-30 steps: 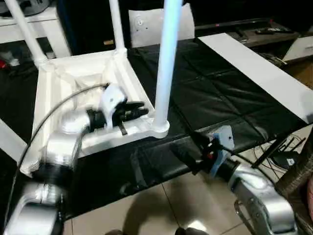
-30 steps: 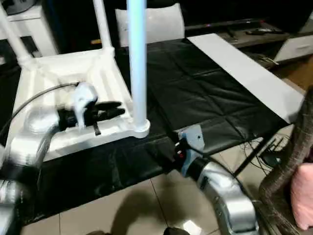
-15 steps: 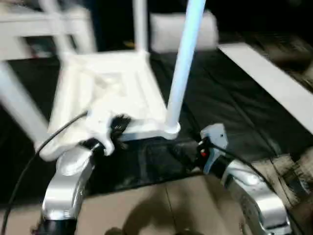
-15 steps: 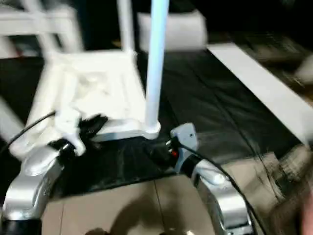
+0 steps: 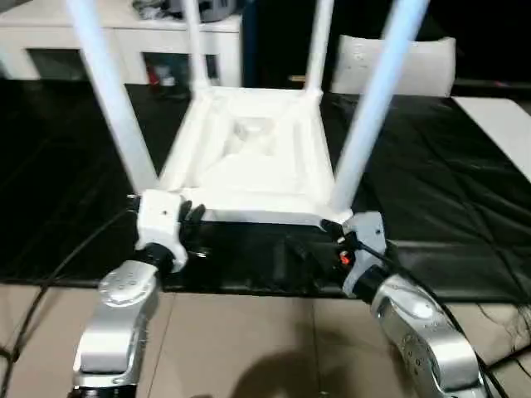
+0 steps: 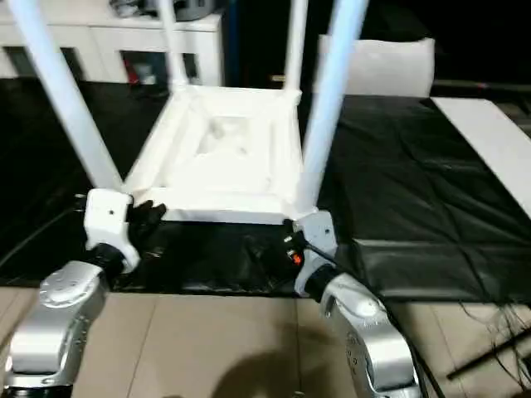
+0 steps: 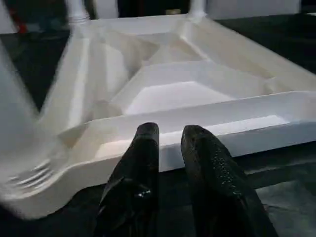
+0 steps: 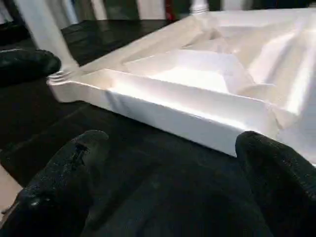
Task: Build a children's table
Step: Rotate leg to tighten
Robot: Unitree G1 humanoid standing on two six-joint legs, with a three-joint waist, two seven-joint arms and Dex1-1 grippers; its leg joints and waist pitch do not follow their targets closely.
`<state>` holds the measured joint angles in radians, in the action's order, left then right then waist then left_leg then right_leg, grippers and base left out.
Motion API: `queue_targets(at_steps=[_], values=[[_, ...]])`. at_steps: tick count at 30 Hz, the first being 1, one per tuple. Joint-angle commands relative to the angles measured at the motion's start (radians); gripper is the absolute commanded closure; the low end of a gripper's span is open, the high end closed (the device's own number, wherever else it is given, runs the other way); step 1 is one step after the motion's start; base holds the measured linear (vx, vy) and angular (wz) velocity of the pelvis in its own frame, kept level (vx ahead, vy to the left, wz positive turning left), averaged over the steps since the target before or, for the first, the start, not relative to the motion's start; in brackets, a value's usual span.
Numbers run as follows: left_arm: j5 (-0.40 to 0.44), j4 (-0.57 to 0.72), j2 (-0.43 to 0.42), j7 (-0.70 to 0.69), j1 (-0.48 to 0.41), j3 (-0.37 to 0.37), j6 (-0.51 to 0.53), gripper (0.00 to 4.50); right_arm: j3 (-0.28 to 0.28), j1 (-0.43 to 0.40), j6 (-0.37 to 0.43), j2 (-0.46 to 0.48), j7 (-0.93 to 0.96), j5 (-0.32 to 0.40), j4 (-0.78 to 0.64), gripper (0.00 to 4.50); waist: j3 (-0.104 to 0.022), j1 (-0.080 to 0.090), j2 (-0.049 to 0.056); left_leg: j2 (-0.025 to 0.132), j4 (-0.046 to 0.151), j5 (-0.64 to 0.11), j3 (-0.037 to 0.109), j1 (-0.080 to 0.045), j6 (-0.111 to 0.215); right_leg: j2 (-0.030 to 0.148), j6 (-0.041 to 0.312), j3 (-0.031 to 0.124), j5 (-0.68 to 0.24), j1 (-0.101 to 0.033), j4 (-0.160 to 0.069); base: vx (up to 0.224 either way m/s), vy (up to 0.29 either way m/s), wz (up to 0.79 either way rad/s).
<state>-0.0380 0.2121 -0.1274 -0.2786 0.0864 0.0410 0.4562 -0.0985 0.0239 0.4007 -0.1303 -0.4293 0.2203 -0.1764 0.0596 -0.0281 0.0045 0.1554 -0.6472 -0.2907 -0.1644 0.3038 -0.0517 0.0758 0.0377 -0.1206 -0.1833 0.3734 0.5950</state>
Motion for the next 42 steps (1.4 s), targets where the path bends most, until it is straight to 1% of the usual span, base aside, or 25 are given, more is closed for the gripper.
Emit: queue_targets(at_steps=[1, 2, 4, 5, 6, 13, 14, 16, 19, 22, 24, 28, 29, 30, 31, 32, 33, 34, 35, 36, 37, 38, 39, 40, 42], values=[[-0.022, 0.016, -0.001, -0.003, 0.014, 0.005, 0.001, 3.54, 0.049, -0.005, -0.016, 0.006, 0.038, -0.008, -0.023, 0.0, -0.04, 0.016, -0.002, 0.067, 0.11, -0.252, 0.048, 0.021, 0.013, 0.095, -0.027, 0.061, -0.614, -0.03, -0.125, 0.0, 0.0, 0.0], [-0.036, 0.018, 0.002, -0.007, 0.015, 0.012, 0.0, 3.54, 0.053, -0.009, -0.018, 0.005, 0.052, -0.017, -0.033, 0.0, -0.043, 0.015, 0.002, 0.068, 0.111, -0.233, 0.047, 0.022, 0.015, 0.095, -0.024, 0.061, -0.588, -0.031, -0.124, 0.0, 0.0, 0.0], [-0.044, 0.02, 0.004, -0.01, 0.015, 0.017, 0.0, 3.54, 0.054, -0.012, -0.019, 0.004, 0.061, -0.025, -0.039, 0.0, -0.051, 0.024, 0.0, 0.075, 0.115, -0.167, 0.047, 0.033, 0.031, 0.091, 0.031, 0.069, -0.43, -0.033, -0.108, 0.0, 0.0, 0.0], [-0.052, 0.026, 0.001, -0.02, 0.005, 0.019, -0.003, 3.54, 0.061, -0.021, 0.058, -0.006, 0.068, -0.003, -0.063, 0.0, -0.05, 0.032, -0.002, 0.074, 0.116, -0.17, 0.046, 0.038, 0.041, 0.086, 0.053, 0.071, -0.406, -0.032, -0.104, 0.0, 0.0, 0.0], [-0.051, 0.027, -0.003, -0.025, -0.004, 0.017, -0.007, 3.54, 0.059, -0.033, 0.069, -0.008, 0.065, 0.004, -0.079, 0.0, -0.052, 0.032, -0.001, 0.074, 0.115, -0.162, 0.045, 0.039, 0.044, 0.087, 0.064, 0.072, -0.392, -0.034, -0.101, 0.0, 0.0, 0.0], [-0.069, 0.05, -0.017, -0.027, -0.037, 0.016, -0.003, 3.54, 0.044, -0.081, 0.025, -0.004, 0.07, 0.001, -0.107, 0.0, -0.072, 0.026, -0.003, 0.077, 0.098, 0.062, 0.037, 0.052, 0.123, 0.089, 0.178, 0.077, -0.11, -0.039, -0.061, 0.03, -0.009, 0.03], [-0.069, 0.05, -0.017, -0.027, -0.037, 0.016, -0.003, 3.54, 0.044, -0.081, 0.025, -0.004, 0.07, 0.001, -0.107, 0.0, -0.07, 0.026, -0.006, 0.078, 0.1, 0.039, 0.035, 0.049, 0.126, 0.088, 0.182, 0.075, -0.132, -0.037, -0.063, 0.0, 0.0, 0.0], [-0.075, 0.053, -0.021, -0.029, -0.041, 0.014, -0.004, 3.54, 0.044, -0.082, 0.03, 0.0, 0.074, -0.003, -0.114, 0.0, -0.055, 0.027, -0.003, 0.078, 0.118, -0.164, 0.031, 0.034, 0.095, 0.084, 0.162, 0.068, -0.366, -0.042, -0.086, 0.0, 0.0, 0.0], [-0.075, 0.052, -0.024, -0.035, -0.041, 0.011, -0.005, 3.54, 0.042, -0.084, 0.03, -0.002, 0.077, -0.001, -0.119, 0.0, -0.038, 0.036, -0.003, 0.069, 0.126, -0.363, 0.027, -0.004, 0.066, 0.07, 0.105, 0.053, -0.614, -0.036, -0.119, 0.0, 0.0, 0.0], [-0.073, 0.052, -0.029, -0.038, -0.04, 0.004, -0.004, 3.54, 0.04, -0.086, 0.015, -0.01, 0.07, -0.002, -0.107, 0.0, -0.038, 0.037, -0.008, 0.059, 0.124, -0.353, 0.028, -0.009, 0.063, 0.077, 0.059, 0.057, -0.683, -0.048, -0.132, 0.0, 0.0, 0.0], [-0.073, 0.052, -0.03, -0.038, -0.04, 0.003, -0.004, 3.54, 0.04, -0.088, 0.007, -0.013, 0.065, -0.003, -0.098, 0.0, -0.051, 0.036, -0.009, 0.061, 0.127, -0.273, 0.027, 0.001, 0.078, 0.076, 0.082, 0.066, -0.6, -0.063, -0.119, 0.0, 0.0, 0.0], [-0.081, 0.054, -0.037, -0.037, -0.04, -0.003, -0.003, 3.54, 0.037, -0.09, -0.012, -0.021, 0.048, -0.004, -0.066, 0.0, -0.064, 0.038, -0.006, 0.061, 0.124, -0.141, 0.021, 0.008, 0.131, 0.07, 0.215, 0.067, -0.357, -0.08, -0.084, 0.042, 0.0, 0.01], [-0.082, 0.055, -0.036, -0.037, -0.04, -0.003, -0.002, 3.54, 0.035, -0.089, -0.014, -0.023, 0.049, -0.008, -0.06, 0.0, -0.065, 0.028, -0.017, 0.04, 0.114, -0.083, 0.036, 0.063, 0.186, 0.088, 0.226, 0.056, -0.315, -0.119, -0.08, 0.059, -0.001, 0.05], [-0.082, 0.055, -0.036, -0.038, -0.04, -0.004, -0.002, 3.54, 0.035, -0.088, -0.017, -0.023, 0.051, -0.011, -0.052, 0.0, -0.074, 0.022, -0.007, 0.032, 0.104, -0.04, 0.042, 0.077, 0.225, 0.104, 0.218, 0.049, -0.306, -0.137, -0.083, 0.059, -0.002, 0.23], [-0.083, 0.056, -0.036, -0.039, -0.04, -0.004, -0.002, 3.54, 0.036, -0.088, -0.02, -0.02, 0.057, -0.012, -0.047, 0.0, -0.078, 0.023, -0.004, 0.026, 0.084, 0.017, 0.051, 0.085, 0.281, 0.114, 0.194, 0.034, -0.315, -0.138, -0.089, 0.059, -0.002, 0.23], [-0.083, 0.056, -0.037, -0.04, -0.04, -0.004, -0.002, 3.54, 0.038, -0.088, -0.023, -0.014, 0.064, -0.011, -0.043, 0.0, -0.086, 0.034, 0.015, 0.044, 0.091, 0.021, 0.034, 0.016, 0.251, 0.084, 0.205, 0.043, -0.328, -0.094, -0.089, 0.066, 0.002, 0.24], [-0.082, 0.056, -0.038, -0.041, -0.04, -0.005, -0.002, 3.54, 0.039, -0.089, -0.024, -0.009, 0.069, -0.01, -0.041, 0.0, -0.07, 0.044, 0.006, 0.065, 0.108, 0.018, 0.046, 0.012, 0.242, 0.057, 0.218, 0.027, -0.314, -0.084, -0.073, 0.108, 0.005, 0.09], [-0.083, 0.057, -0.039, -0.045, -0.041, -0.006, -0.001, 3.54, 0.038, -0.089, -0.023, -0.006, 0.073, -0.01, -0.039, 0.0, -0.072, 0.046, 0.009, 0.084, 0.115, 0.005, 0.056, -0.029, 0.249, 0.051, 0.232, 0.019, -0.256, -0.06, -0.055, 0.108, 0.005, 0.09], [-0.085, 0.057, -0.04, -0.047, -0.041, -0.007, -0.001, 3.54, 0.037, -0.088, -0.022, -0.006, 0.075, -0.012, -0.039, 0.0, -0.068, 0.051, 0.009, 0.087, 0.122, -0.007, 0.063, -0.039, 0.269, 0.052, 0.249, 0.018, -0.211, -0.057, -0.042, 0.102, -0.001, 0.02], [-0.085, 0.057, -0.042, -0.048, -0.042, -0.008, -0.001, 3.54, 0.036, -0.088, -0.025, -0.006, 0.075, -0.013, -0.038, 0.0, -0.065, 0.05, 0.006, 0.082, 0.121, -0.015, 0.058, -0.039, 0.272, 0.057, 0.259, 0.022, -0.202, -0.06, -0.044, 0.0, 0.0, 0.0], [-0.085, 0.058, -0.045, -0.051, -0.043, -0.011, -0.002, 3.54, 0.035, -0.088, -0.026, -0.004, 0.075, -0.014, -0.038, 0.0, -0.062, 0.046, -0.002, 0.06, 0.111, -0.031, 0.038, -0.009, 0.258, 0.073, 0.274, 0.04, -0.228, -0.093, -0.055, 0.0, 0.0, 0.0], [-0.085, 0.058, -0.049, -0.055, -0.044, -0.013, -0.003, 3.54, 0.032, -0.087, -0.026, -0.005, 0.075, -0.017, -0.039, 0.0, -0.059, 0.039, -0.007, 0.046, 0.103, -0.045, 0.027, 0.012, 0.241, 0.081, 0.273, 0.052, -0.28, -0.113, -0.069, 0.0, 0.0, 0.0], [-0.086, 0.057, -0.051, -0.056, -0.044, -0.015, -0.003, 3.54, 0.026, -0.085, -0.021, -0.011, 0.073, -0.023, -0.041, 0.0, -0.069, 0.025, -0.009, 0.028, 0.084, -0.03, 0.015, 0.021, 0.2, 0.091, 0.279, 0.074, -0.339, -0.139, -0.084, 0.0, 0.0, 0.0], [-0.087, 0.056, -0.053, -0.056, -0.045, -0.015, -0.005, 3.54, 0.025, -0.086, 0.002, -0.013, 0.08, -0.025, -0.046, 0.0, -0.072, 0.017, -0.008, 0.022, 0.072, 0.017, 0.018, 0.044, 0.18, 0.094, 0.279, 0.083, -0.341, -0.163, -0.087, 0.0, 0.0, 0.0], [-0.088, 0.054, -0.056, -0.056, -0.044, -0.017, -0.006, 3.54, 0.027, -0.087, 0.017, -0.012, 0.09, -0.023, -0.051, 0.0, -0.075, 0.023, 0.003, 0.031, 0.083, 0.087, 0.026, 0.031, 0.167, 0.067, 0.269, 0.061, -0.266, -0.148, -0.067, 0.061, -0.01, 0.01]])
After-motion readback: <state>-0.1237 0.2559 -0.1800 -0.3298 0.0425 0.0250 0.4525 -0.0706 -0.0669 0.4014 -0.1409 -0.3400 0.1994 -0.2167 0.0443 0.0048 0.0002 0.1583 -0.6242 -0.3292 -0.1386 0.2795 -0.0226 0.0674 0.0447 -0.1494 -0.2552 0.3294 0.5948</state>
